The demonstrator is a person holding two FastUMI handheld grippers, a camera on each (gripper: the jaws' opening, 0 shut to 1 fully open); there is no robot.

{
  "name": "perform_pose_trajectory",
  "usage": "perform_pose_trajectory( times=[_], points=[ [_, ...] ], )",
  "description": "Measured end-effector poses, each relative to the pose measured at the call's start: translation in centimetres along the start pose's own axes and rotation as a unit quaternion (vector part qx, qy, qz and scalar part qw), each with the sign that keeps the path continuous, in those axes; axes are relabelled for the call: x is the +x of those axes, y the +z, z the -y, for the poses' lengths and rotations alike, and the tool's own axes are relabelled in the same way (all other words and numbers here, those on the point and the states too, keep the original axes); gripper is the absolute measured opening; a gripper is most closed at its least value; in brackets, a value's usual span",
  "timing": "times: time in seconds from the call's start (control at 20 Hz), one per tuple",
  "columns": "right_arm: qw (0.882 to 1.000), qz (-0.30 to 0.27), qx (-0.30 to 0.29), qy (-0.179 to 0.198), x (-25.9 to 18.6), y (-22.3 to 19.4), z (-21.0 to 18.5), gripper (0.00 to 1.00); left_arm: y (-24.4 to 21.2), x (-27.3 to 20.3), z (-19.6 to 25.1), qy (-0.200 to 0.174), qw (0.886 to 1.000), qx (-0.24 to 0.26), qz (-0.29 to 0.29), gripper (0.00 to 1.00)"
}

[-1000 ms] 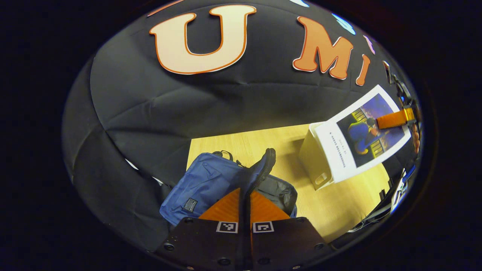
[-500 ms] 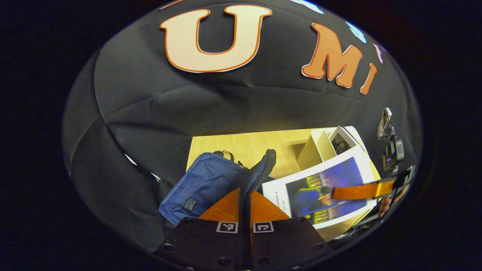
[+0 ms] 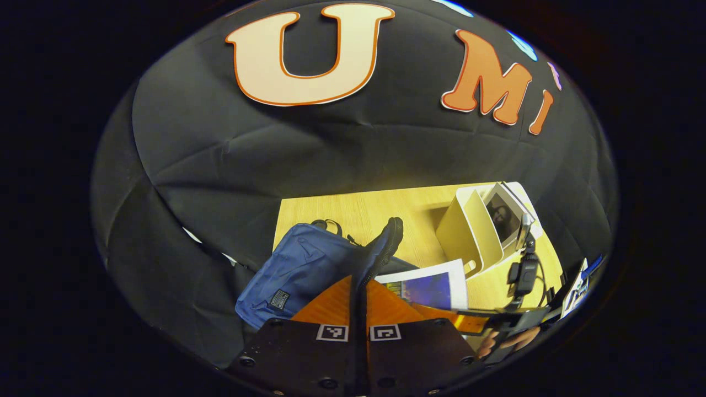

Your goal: Open the schoolbag, grab two books from the bookshelf and put them into the schoolbag.

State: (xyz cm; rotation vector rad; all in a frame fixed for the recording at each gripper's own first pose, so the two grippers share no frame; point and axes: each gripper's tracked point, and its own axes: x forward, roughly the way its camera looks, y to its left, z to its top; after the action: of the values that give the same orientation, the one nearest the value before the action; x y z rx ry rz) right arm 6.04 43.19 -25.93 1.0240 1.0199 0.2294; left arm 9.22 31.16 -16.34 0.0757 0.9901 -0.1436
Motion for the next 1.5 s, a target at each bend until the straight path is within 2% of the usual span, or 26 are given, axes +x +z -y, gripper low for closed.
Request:
perform_pose_trajectory(
  times=[0.35, 0.75, 0.85, 1.0, 1.05, 1.1, 1.2, 1.3, 1.4, 1.5],
  points=[
    [0.999, -0.001, 0.048, 0.005, 5.6, -2.1, 0.8, 0.4, -0.2, 0.4, 1.4, -0.015, 1.0, 0.009, -0.011, 0.0],
    [0.997, -0.009, 0.074, 0.017, 9.7, -3.6, -1.0, 0.4, -0.9, 1.0, 2.3, -0.026, 0.999, 0.005, -0.022, 0.0],
    [0.997, -0.02, 0.078, -0.004, 9.3, -3.9, -0.2, 0.42, -1.0, 0.9, 2.4, -0.027, 0.999, 0.0, -0.023, 0.0],
    [0.997, -0.028, 0.062, -0.022, 8.3, -3.7, 0.5, 0.63, -1.3, 1.0, 1.8, -0.028, 0.999, -0.008, -0.022, 0.0],
    [0.997, -0.034, 0.058, -0.028, 7.5, -3.6, 0.7, 0.51, -1.3, 1.1, 1.8, -0.028, 0.999, -0.008, -0.02, 0.0],
    [0.997, -0.038, 0.05, -0.047, 6.4, -3.4, 1.3, 0.77, -1.3, 1.2, 1.8, -0.027, 0.999, -0.008, -0.019, 0.0],
    [0.994, 0.011, 0.027, -0.102, 3.8, -1.2, 3.7, 0.85, -1.3, 1.1, 1.8, -0.027, 0.999, -0.009, -0.017, 0.0],
    [0.994, 0.032, -0.006, -0.102, 2.1, 1.2, 3.7, 0.84, -1.6, 1.1, 1.8, -0.028, 0.999, -0.01, -0.014, 0.0],
    [0.993, 0.031, -0.027, -0.11, 1.6, 2.3, 4.2, 0.84, -1.9, 1.3, 1.9, -0.029, 0.999, -0.014, -0.015, 0.0],
    [0.989, 0.059, -0.064, -0.123, 0.3, 3.8, 4.8, 0.84, -1.9, 1.4, 2.0, -0.027, 1.0, -0.009, -0.013, 0.0]
  ],
)
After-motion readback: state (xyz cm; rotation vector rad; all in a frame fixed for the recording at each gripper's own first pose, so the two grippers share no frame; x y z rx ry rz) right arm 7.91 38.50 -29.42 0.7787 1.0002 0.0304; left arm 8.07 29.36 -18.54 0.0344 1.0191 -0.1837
